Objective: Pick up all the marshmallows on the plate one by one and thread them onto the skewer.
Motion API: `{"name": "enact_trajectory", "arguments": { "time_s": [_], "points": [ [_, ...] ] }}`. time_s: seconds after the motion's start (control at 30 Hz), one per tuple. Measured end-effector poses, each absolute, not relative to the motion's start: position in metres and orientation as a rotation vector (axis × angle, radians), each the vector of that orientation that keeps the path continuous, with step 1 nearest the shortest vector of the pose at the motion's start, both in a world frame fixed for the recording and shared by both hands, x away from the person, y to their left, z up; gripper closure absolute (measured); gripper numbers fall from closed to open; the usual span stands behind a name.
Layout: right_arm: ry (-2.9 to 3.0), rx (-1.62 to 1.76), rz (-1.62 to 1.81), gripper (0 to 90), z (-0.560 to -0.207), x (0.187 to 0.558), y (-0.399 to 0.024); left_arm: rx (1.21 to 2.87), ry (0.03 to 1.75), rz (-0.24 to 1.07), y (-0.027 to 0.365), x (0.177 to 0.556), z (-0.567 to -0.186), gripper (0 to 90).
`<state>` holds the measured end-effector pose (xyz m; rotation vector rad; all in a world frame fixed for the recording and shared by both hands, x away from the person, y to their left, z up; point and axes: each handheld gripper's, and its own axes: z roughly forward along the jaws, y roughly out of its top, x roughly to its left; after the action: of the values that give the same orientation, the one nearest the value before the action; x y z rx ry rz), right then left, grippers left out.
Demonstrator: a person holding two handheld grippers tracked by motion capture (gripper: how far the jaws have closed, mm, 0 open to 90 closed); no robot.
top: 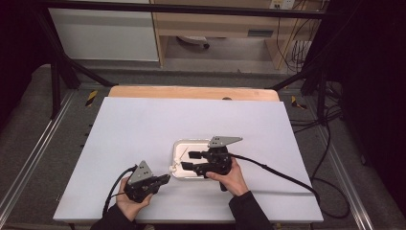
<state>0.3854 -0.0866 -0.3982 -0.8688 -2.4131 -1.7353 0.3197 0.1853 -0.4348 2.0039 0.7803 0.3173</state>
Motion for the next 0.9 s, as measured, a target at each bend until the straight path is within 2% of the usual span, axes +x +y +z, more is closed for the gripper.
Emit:
{"name": "enact_trajectory", "arguments": {
  "time_s": [0.17, 0.43, 0.83, 0.9],
  "points": [
    [-2.522, -0.903, -1.722, 23.9, -0.392, 0.386, -0.095, 2.000, 0.790, 0.318, 0.188, 0.320, -0.435, 88.6],
    [-2.679, -0.949, -1.602, 11.9, -0.397, 0.389, -0.107, 2.000, 0.788, 0.318, 0.188, 0.320, -0.434, 88.5],
    [-2.820, -1.014, -1.431, 10.5, -0.410, 0.399, -0.117, 2.001, 0.791, 0.316, 0.189, 0.320, -0.435, 88.5],
    [-2.854, -1.007, -1.404, 12.8, -0.412, 0.400, -0.117, 2.003, 0.792, 0.315, 0.188, 0.320, -0.435, 88.5]
  ]
}}
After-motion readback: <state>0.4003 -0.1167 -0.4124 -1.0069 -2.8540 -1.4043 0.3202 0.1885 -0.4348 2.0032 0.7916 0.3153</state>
